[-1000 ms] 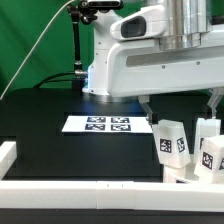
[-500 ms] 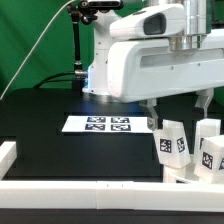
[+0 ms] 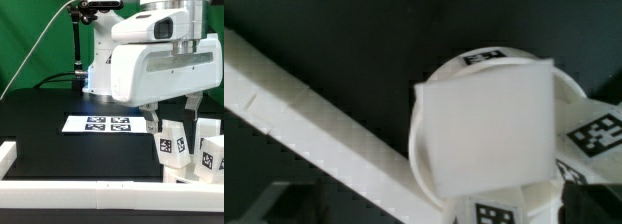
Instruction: Assemble stool
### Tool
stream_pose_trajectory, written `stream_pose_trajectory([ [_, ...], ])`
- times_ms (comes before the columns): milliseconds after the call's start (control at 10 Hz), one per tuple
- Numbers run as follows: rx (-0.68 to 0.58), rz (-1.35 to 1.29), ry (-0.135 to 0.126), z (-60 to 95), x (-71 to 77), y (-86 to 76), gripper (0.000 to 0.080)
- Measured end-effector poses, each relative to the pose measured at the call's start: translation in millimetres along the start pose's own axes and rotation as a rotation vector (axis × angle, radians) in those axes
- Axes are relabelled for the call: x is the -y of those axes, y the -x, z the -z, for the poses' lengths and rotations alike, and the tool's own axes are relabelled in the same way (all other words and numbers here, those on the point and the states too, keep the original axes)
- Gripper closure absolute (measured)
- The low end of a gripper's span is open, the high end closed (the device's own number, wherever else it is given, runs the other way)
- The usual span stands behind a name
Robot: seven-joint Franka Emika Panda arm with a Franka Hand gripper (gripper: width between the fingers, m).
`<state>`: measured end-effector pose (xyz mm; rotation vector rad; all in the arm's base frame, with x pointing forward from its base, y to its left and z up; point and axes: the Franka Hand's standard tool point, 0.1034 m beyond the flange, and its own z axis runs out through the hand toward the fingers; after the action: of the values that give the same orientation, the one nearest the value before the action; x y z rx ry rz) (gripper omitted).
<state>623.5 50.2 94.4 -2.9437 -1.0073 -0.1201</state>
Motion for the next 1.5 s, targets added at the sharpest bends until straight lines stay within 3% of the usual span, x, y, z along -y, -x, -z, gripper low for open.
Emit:
stream_pose_trajectory([
  [500, 0.021, -0.018, -0.009, -14.3, 3.0, 9.1, 0.0150],
  [700, 0.024, -0.029, -0.010, -16.2, 3.9, 9.6, 0.0388],
  [800, 0.024, -0.030, -0.010, -16.2, 3.4, 9.9, 0.0388],
  [900, 0.024, -0.043, -0.010, -16.3, 3.3, 10.0, 0.0462],
  [1200, 0.023, -0.097, -0.011, -16.4, 3.3, 10.1, 0.0462],
  [1500, 0.020, -0.435, -0.016, -17.1, 1.6, 12.4, 0.0462],
])
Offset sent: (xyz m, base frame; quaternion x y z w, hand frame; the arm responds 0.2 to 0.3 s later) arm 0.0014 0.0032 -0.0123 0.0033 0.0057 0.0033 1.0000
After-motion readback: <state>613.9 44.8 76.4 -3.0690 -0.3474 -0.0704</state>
